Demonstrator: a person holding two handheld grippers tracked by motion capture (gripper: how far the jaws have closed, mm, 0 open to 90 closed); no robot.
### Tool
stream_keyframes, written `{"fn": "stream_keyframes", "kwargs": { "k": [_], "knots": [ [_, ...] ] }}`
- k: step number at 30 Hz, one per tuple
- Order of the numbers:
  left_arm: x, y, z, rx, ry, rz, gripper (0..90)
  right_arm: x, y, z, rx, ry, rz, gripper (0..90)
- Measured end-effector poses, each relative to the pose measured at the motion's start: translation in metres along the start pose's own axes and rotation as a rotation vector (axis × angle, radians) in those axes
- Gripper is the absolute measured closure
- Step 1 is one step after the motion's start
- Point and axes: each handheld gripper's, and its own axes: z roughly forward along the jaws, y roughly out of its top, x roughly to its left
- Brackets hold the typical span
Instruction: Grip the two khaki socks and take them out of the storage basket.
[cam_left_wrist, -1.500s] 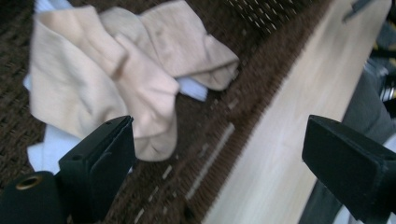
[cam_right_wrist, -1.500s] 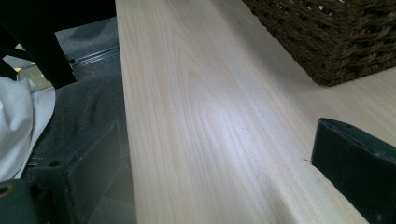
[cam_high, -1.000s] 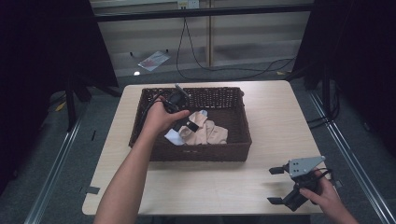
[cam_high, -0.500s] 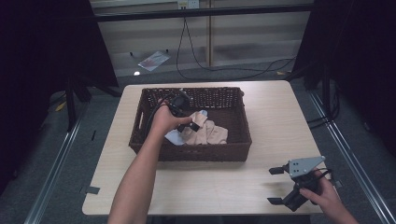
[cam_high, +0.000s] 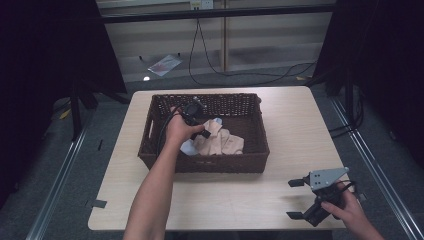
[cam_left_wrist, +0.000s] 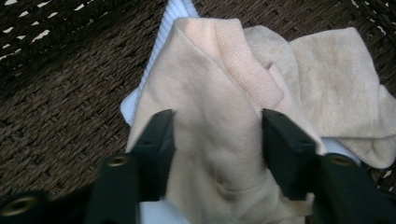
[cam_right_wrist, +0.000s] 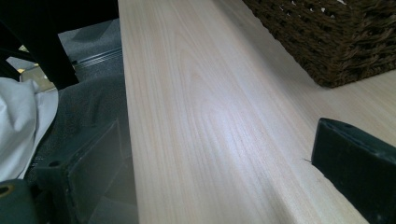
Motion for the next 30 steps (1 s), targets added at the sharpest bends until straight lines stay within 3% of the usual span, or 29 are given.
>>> {"fn": "stream_keyframes", "kwargs": {
  "k": [1,3,4,5,11,14,15,18,21,30],
  "knots": [
    [0.000,-0.001,0.001,-0.009,-0.003,0.009,49.0,0.000,0.000,0.000,0.000,0.000,0.000,1.3],
    [-0.001,-0.002,-0.001,0.016,0.009,0.021,75.8,0.000,0.000,0.000,0.000,0.000,-0.002,1.3],
    [-0.001,-0.002,-0.001,0.016,0.009,0.021,81.7,0.000,0.000,0.000,0.000,0.000,-0.002,1.3],
    [-0.002,-0.001,-0.005,0.046,-0.001,0.010,85.6,0.000,0.000,0.000,-0.001,0.003,-0.002,1.3],
    [-0.005,0.000,-0.020,0.058,-0.035,0.013,87.2,0.000,0.000,0.000,0.000,0.002,-0.003,1.2],
    [-0.007,0.001,-0.033,0.062,-0.047,0.022,87.2,0.000,0.000,0.000,-0.002,0.001,-0.002,1.3],
    [-0.007,0.001,-0.042,0.058,-0.079,0.011,87.3,0.000,0.000,0.000,-0.002,0.001,-0.001,1.2],
    [-0.008,0.003,-0.051,0.075,-0.088,0.020,87.2,0.000,0.000,0.000,-0.006,0.005,0.001,1.3],
    [-0.010,0.008,-0.071,0.082,-0.119,-0.005,87.2,0.000,0.000,0.000,-0.002,0.001,0.000,1.3],
    [-0.017,0.018,-0.110,0.086,-0.144,-0.019,87.3,0.000,0.000,0.001,-0.001,-0.003,-0.004,1.3]
  ]
}}
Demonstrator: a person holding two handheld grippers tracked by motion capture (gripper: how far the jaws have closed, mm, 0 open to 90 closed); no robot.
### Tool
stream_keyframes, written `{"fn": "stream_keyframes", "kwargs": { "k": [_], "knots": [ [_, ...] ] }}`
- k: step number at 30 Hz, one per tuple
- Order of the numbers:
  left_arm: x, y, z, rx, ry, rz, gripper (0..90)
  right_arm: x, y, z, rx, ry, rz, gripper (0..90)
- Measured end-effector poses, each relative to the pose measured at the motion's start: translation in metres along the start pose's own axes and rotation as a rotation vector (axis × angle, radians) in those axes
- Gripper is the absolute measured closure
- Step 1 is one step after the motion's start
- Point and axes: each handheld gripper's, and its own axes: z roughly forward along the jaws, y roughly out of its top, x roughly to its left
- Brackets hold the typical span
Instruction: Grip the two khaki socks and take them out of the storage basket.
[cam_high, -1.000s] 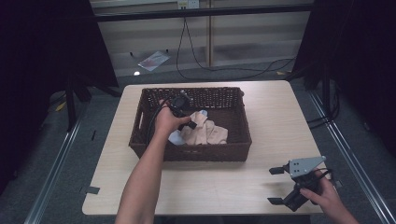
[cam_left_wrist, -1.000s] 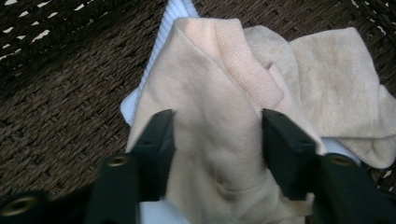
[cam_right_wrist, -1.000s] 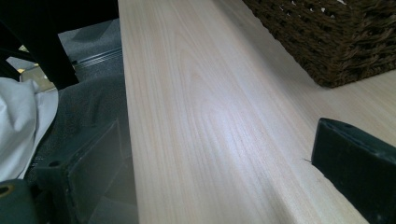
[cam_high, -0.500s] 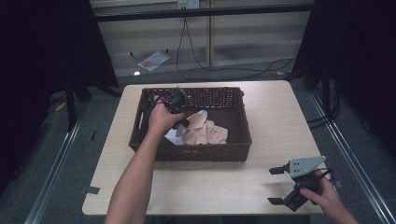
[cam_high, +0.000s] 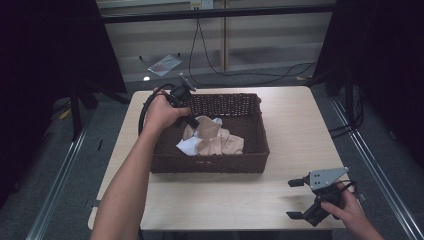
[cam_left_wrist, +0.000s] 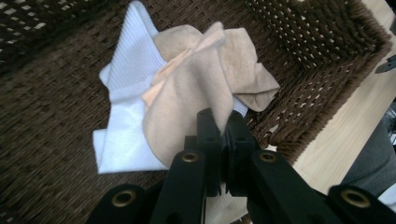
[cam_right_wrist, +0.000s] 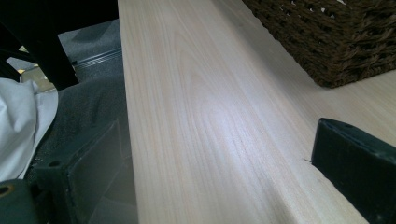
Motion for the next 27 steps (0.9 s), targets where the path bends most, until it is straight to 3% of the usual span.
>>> {"fn": "stream_keyframes", "kwargs": {
  "k": [5,12,27],
  "knots": [
    [-0.006,0.004,-0.013,0.006,-0.017,-0.014,87.3,0.000,0.000,0.000,0.002,0.002,0.002,1.3],
    [-0.020,0.012,-0.035,0.025,-0.032,0.016,87.3,0.000,0.000,0.000,0.002,0.002,0.002,1.3],
    [-0.041,0.018,-0.060,0.046,-0.085,0.059,87.2,0.000,0.000,0.000,0.001,0.002,0.003,1.3]
  ]
}}
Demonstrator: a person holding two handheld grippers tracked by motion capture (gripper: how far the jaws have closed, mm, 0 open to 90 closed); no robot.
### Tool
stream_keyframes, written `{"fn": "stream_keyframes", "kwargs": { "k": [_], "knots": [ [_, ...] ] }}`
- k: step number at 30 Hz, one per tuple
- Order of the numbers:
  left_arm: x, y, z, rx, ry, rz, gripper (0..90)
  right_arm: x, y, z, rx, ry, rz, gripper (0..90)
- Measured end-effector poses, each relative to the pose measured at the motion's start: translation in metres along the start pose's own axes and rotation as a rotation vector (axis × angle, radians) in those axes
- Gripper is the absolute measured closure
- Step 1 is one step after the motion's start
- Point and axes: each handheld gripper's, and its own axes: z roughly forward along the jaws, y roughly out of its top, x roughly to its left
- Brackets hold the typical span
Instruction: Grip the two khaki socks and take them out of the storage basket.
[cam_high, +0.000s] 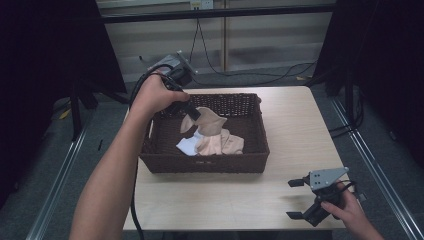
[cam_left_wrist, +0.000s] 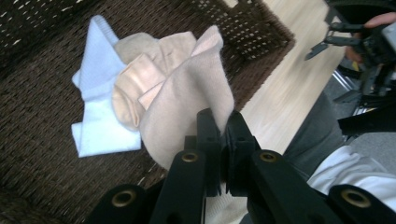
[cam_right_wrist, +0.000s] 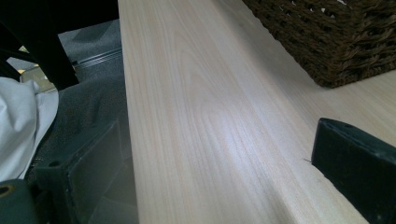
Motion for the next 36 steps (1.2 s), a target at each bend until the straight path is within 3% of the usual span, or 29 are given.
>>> {"fn": "stream_keyframes", "kwargs": {
  "k": [4,12,22,36],
  "knots": [
    [-0.007,0.000,-0.008,0.010,-0.021,0.018,87.2,0.000,0.000,0.000,-0.003,0.004,0.000,1.3],
    [-0.016,0.001,-0.019,0.009,-0.010,0.028,87.2,0.000,0.000,0.000,-0.008,0.011,0.001,1.3],
    [-0.027,0.001,-0.027,0.023,-0.043,0.046,87.2,0.000,0.000,0.000,-0.004,0.006,0.001,1.3],
    [-0.045,-0.008,-0.016,0.051,-0.089,0.122,87.1,0.001,0.000,0.000,-0.010,0.007,0.001,1.3]
  ]
}}
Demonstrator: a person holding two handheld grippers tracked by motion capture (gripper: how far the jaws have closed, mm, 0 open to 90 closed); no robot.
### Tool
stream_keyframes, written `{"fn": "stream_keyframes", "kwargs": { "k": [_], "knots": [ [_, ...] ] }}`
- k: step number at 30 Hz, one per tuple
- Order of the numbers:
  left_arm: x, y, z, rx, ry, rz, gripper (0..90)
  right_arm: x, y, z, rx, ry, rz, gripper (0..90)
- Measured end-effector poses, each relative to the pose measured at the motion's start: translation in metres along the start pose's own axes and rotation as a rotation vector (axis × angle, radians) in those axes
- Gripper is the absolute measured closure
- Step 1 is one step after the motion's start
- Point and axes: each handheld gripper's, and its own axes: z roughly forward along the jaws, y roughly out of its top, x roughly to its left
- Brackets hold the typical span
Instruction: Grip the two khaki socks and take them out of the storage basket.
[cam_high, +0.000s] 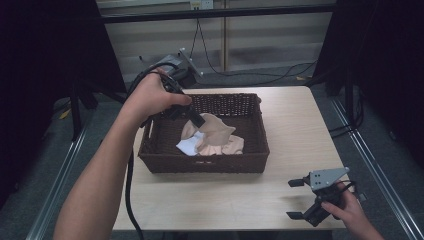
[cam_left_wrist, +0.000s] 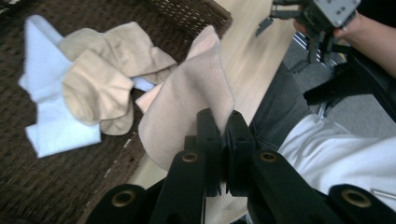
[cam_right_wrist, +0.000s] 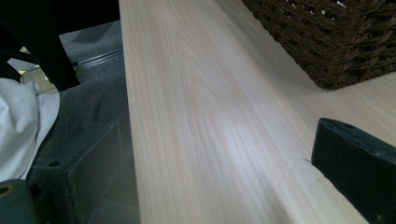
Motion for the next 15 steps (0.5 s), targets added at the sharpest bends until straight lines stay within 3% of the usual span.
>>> {"fn": "stream_keyframes", "kwargs": {
  "k": [15],
  "knots": [
    [-0.014,-0.011,0.030,0.029,-0.047,0.071,86.8,0.000,0.000,0.000,-0.002,-0.002,0.000,1.3]
  ]
}}
